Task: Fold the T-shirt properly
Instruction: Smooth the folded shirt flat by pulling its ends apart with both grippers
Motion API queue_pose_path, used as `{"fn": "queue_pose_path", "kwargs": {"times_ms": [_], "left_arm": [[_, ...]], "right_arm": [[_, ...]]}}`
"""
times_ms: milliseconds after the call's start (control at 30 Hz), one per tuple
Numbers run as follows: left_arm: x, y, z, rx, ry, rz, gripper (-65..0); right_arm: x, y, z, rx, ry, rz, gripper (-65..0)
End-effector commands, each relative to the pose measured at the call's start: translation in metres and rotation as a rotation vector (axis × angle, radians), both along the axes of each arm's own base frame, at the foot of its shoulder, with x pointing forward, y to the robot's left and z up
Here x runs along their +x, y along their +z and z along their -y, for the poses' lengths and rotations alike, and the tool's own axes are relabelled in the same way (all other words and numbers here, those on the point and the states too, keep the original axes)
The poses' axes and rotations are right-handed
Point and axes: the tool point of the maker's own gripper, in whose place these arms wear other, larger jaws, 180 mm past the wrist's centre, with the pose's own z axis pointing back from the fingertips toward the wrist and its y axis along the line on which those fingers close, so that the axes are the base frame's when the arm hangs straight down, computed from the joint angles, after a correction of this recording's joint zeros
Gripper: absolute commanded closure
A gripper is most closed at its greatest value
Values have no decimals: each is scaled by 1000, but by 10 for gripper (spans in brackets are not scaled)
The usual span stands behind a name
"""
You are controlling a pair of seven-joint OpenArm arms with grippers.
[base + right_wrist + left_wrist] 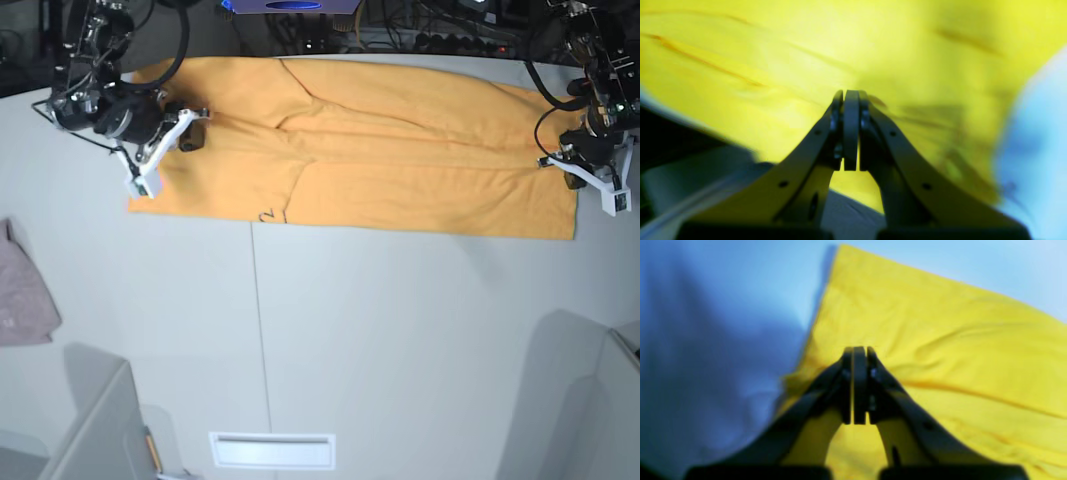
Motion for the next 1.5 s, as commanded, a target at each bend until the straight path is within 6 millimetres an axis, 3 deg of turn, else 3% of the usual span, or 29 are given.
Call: {"fn": "queue_pose_path", "kwargs": {"times_ms": [0,67,300,433,533,667,800,967,1133,1233,1467], "left_arm": [[-1,-1,-8,18,6,-6,0],[-11,-17,-14,-4,34,-51,0],[-31,-47,-31,-9,96,-147,0],[-26,-50,-48,97,107,-137,0],[-26,-54,-48,125,107,-150,0],[-4,-44,-49,124,113,-105,0],[13,-27,-46,122,108,-61,0],[22,18,-43,167,93,0,0],[15,56,-53,205,121,41,0],[5,59,-47,195,-3,25,0],[-26,56,-53,206,-107,-6,0]], "right_arm": [[3,2,-1,6,4,16,0],[-2,-10,5,-29,-16,-21,0],[-8,-55,13,-19,-80,-87,0],[2,-66,18,-9,-115,-71,0],[26,-59,26,-22,-116,-25,0],[61,-42,26,-21,-112,38,0],[82,-27,25,-22,-99,71,0],[97,6,22,-34,-76,180,0],[89,37,17,-57,-56,283,0],[76,49,6,-47,-48,315,0],[40,27,-3,-25,-55,223,0]]}}
